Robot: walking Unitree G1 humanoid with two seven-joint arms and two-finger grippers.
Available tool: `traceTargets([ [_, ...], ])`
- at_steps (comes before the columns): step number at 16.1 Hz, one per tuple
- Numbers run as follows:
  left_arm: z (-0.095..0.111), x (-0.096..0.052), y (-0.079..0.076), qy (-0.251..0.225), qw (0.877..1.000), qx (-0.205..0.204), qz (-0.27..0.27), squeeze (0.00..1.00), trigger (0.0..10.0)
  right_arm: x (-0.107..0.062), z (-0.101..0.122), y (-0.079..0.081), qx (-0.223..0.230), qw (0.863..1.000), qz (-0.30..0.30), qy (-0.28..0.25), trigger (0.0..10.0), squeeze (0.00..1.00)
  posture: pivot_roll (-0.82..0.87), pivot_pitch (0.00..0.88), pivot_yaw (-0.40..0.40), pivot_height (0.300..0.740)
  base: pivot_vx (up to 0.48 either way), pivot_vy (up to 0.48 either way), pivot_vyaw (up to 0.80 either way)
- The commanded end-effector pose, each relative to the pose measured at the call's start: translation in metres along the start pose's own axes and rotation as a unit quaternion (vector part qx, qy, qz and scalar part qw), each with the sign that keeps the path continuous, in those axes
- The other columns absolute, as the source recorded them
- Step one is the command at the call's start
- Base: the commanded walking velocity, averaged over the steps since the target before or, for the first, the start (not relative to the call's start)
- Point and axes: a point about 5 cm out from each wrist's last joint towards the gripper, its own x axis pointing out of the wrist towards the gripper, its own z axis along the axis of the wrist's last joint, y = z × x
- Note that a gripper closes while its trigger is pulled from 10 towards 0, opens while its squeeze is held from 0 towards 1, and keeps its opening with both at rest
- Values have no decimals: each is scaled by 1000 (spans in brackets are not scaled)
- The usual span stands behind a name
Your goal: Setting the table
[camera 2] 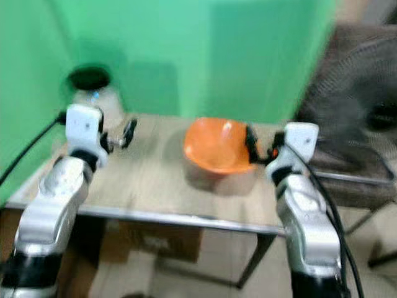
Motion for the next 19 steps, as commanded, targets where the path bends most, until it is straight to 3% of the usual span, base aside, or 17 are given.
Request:
traceTargets([
  [1,4,2,-1,-10,1000,3,4,0,10000,0,1,-3,-1,1000,-1,-1,10000,1000,23,0,11,740,0,-480,800],
  [5,-1,-1,-1,-1,1000,17,-9,0,10000,9,-10,17,50,995,73,53,10000,1000,28,0,-14,740,0,0,0],
  [8,-7,-5,-3,4,998,22,-54,0,10000,36,-14,19,171,979,51,95,10000,1000,25,0,-28,740,0,0,0],
  [11,-11,-7,-15,20,991,26,-133,0,10000,67,-19,12,195,968,16,158,10000,1000,22,0,-39,740,0,0,0],
  [12,-12,-5,-20,25,986,24,-163,0,10000,76,-23,11,196,961,6,193,10000,43,17,0,-41,740,0,0,0],
  [13,-11,-4,-24,23,983,27,-179,0,10000,82,-24,11,198,959,6,203,10000,0,15,0,-42,740,0,0,0],
  [15,-8,-3,-32,13,977,30,-210,0,10000,88,-28,9,155,961,-1,227,10000,0,15,0,-50,740,0,0,0],
  [17,-8,-10,-42,13,965,17,-261,0,10000,91,-33,5,195,947,-17,256,10000,0,14,0,-63,740,0,0,0],
  [19,-10,-13,-46,11,962,25,-272,0,10000,89,-41,0,187,936,-22,296,10000,0,13,0,-71,740,0,0,0],
])
